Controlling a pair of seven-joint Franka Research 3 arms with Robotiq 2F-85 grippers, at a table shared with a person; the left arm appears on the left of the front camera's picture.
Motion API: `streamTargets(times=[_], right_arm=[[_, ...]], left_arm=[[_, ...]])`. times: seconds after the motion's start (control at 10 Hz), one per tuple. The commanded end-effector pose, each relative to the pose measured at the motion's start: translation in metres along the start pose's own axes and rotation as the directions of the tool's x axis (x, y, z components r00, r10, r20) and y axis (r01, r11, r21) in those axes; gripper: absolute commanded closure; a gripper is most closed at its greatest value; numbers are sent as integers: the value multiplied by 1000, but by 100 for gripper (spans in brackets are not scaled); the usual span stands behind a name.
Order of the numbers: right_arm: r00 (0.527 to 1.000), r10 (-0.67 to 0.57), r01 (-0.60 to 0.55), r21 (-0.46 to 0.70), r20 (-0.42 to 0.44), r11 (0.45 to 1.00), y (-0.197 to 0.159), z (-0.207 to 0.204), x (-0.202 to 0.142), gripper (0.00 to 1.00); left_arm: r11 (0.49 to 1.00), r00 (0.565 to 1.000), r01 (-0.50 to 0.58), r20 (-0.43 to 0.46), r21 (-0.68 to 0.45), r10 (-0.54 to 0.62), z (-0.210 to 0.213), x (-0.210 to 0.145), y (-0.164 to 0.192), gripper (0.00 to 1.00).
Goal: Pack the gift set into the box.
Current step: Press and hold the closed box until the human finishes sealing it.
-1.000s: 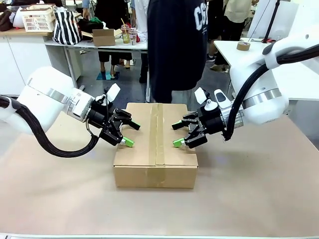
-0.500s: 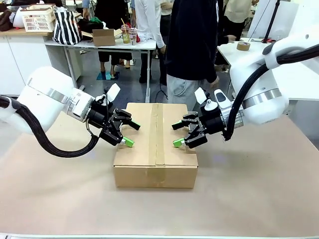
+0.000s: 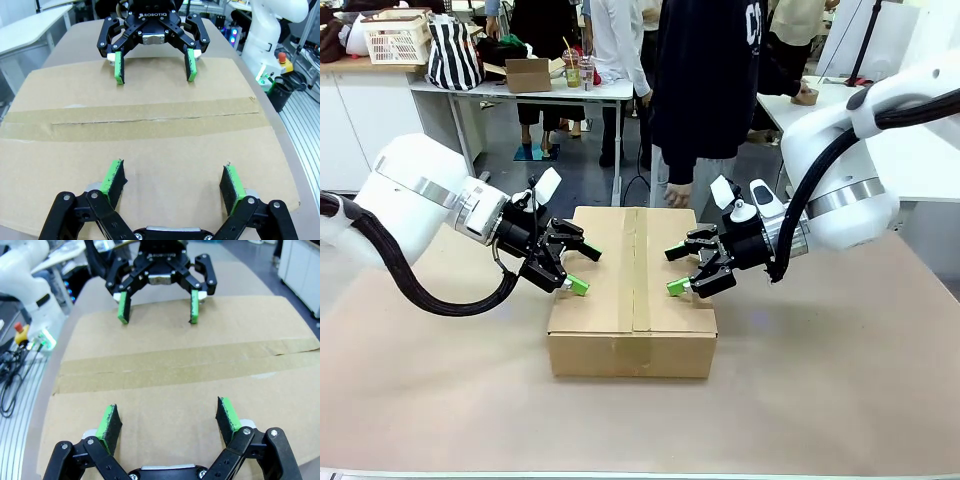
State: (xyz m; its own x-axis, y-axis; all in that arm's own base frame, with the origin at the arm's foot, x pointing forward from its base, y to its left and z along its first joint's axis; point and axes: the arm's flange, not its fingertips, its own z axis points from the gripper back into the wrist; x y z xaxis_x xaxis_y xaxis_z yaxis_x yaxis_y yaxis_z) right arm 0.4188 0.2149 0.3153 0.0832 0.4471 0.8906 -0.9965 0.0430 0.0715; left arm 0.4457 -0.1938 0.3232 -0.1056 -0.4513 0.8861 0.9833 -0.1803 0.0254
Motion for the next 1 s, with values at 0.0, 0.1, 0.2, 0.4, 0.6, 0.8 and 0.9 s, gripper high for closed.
streamTargets(times=[0.0,0.1,0.2,0.4,0.6,0.8,0.9], right_arm=[[1000,-16,16,-2,9,1000,2,0,-3,0],[1000,-16,16,-2,9,1000,2,0,-3,0],[1000,-16,16,-2,9,1000,2,0,-3,0],[1000,-16,16,-2,9,1000,2,0,-3,0],[1000,-16,16,-2,9,1000,2,0,-3,0],[1000,-16,16,-2,9,1000,2,0,-3,0],[1000,-16,16,-2,9,1000,2,0,-3,0]], left_arm=[[1000,1000,-11,6,-11,11,0,-2,-1,0],[1000,1000,-11,6,-11,11,0,-2,-1,0],[1000,1000,-11,6,-11,11,0,-2,-1,0],[1000,1000,-11,6,-11,11,0,-2,-1,0],[1000,1000,-11,6,-11,11,0,-2,-1,0],[1000,1000,-11,6,-11,11,0,-2,-1,0],[1000,1000,-11,6,-11,11,0,-2,-1,0]])
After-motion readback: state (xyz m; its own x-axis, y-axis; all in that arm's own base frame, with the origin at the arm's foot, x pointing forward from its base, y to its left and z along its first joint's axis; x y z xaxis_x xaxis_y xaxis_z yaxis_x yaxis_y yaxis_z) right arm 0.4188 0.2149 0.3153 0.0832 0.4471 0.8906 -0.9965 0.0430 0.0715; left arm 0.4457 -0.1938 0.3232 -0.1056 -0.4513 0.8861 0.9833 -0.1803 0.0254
